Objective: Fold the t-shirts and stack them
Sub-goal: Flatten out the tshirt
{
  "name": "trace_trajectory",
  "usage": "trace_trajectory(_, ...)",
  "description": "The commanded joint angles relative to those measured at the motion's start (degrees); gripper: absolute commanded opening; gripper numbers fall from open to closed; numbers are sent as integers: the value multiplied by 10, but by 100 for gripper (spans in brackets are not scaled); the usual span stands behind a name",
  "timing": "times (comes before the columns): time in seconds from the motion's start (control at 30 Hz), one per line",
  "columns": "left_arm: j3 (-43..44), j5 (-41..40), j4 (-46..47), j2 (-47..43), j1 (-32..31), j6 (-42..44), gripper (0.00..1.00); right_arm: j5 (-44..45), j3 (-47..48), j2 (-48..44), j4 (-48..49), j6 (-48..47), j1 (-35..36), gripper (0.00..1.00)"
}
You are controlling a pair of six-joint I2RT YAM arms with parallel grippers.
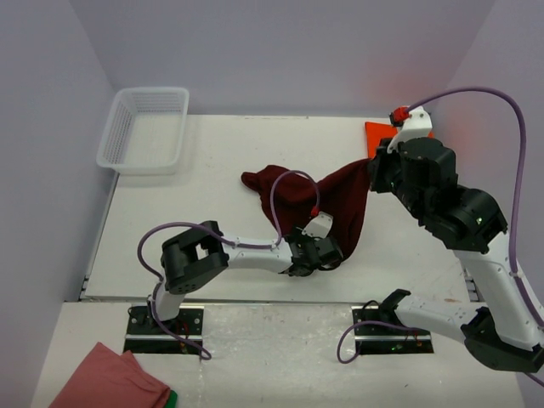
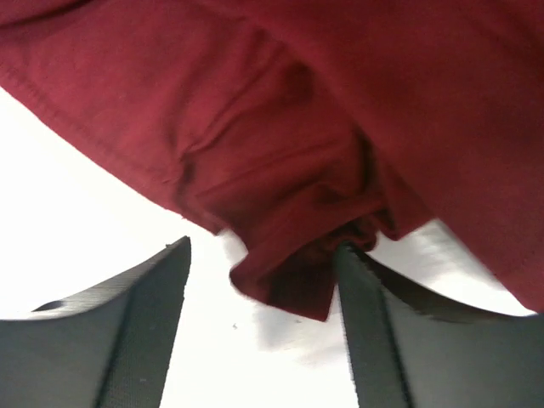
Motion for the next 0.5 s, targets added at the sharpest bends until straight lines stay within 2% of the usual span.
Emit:
trace_trajectory(0.0,-30,-27,-106,8,-4,-48,71,-10,-2,2,12,1,3,0)
trace_trajectory(0.1,-34,-24,-117,2,-21,-68,71,-13,-5,4,14,0,5,0)
trace_trajectory(0.27,-34,-16,-129,-10,-42,-83,65,-13,-19,3,20,2,4,0)
trace_trajectory(0.47,-49,5,-92,-23,-42,-70,59,-13,-20,-5,19,4,4,0)
